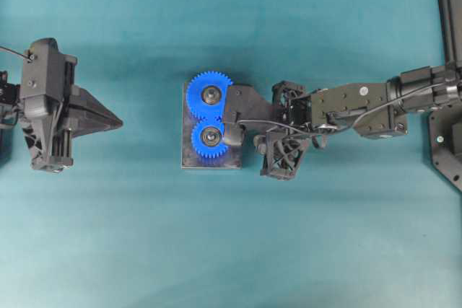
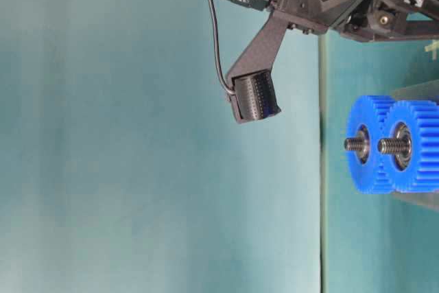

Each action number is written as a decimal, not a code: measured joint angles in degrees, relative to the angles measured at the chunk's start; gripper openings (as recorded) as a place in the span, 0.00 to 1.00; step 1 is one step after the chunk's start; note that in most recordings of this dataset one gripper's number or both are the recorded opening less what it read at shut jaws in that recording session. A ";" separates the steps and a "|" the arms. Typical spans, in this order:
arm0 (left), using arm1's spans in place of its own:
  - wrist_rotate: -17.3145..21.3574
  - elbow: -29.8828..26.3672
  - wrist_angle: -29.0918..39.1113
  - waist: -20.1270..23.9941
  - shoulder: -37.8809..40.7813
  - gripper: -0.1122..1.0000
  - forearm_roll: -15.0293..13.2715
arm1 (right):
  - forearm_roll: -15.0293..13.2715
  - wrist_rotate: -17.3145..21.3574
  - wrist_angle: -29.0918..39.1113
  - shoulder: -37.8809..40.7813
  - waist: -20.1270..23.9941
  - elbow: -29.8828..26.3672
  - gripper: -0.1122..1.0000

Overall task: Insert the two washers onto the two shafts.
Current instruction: 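Release the washer, move the right gripper to the lower washer, then grasp the lower silver washer with the right gripper, then lower the held washer onto the lower gear shaft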

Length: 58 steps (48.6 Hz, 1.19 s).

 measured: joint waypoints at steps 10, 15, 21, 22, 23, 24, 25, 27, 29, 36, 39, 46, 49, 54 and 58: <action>0.00 0.00 0.00 0.00 0.00 0.10 0.09 | -0.35 0.00 4.48 -2.11 1.32 -0.88 0.39; 0.00 0.00 0.00 0.00 0.00 0.10 0.09 | -1.23 0.00 7.91 -4.39 1.49 -2.11 0.39; 0.00 0.09 0.00 0.00 0.09 0.10 0.00 | -2.37 0.00 11.87 -6.15 1.67 -4.48 0.39; 0.00 0.09 0.09 0.00 0.00 0.10 0.09 | -2.46 0.18 12.39 -6.33 1.76 -5.01 0.39; 0.00 0.09 0.09 0.00 0.00 0.10 0.00 | -2.55 0.00 12.83 -6.50 1.85 -5.36 0.39; 0.00 0.00 0.00 0.00 0.00 0.10 0.09 | -2.72 0.00 13.18 -6.59 1.93 -5.89 0.39; 0.00 0.00 0.00 0.00 0.00 0.10 0.09 | -2.81 0.00 13.54 -6.68 2.02 -6.42 0.39; 0.00 0.00 0.00 0.00 0.00 0.10 0.00 | -2.99 0.00 13.97 -6.68 2.11 -7.56 0.39; 0.00 0.09 0.00 0.00 0.00 0.10 0.00 | -3.16 -0.09 14.24 -6.68 2.29 -8.70 0.39; 0.00 0.09 0.00 0.00 0.00 0.10 0.09 | -3.25 -1.14 14.50 -6.33 2.55 -13.18 0.39; 0.00 0.00 0.09 0.00 0.00 0.10 0.09 | -3.25 -1.85 14.50 -5.62 2.55 -14.85 0.39; 0.00 0.09 0.00 0.00 0.00 0.10 0.09 | -4.48 -2.55 15.56 -3.43 2.55 -17.49 0.39; 0.00 0.09 0.00 -0.09 0.00 0.10 0.09 | -5.54 -2.64 16.26 -2.46 2.64 -18.63 0.39; 0.00 0.09 0.00 -0.26 0.00 0.10 0.09 | -7.12 -2.99 17.58 -0.70 2.55 -20.39 0.39; 0.00 0.00 0.09 -0.44 0.00 0.10 0.09 | -7.91 -2.99 17.84 -0.09 2.46 -21.18 0.39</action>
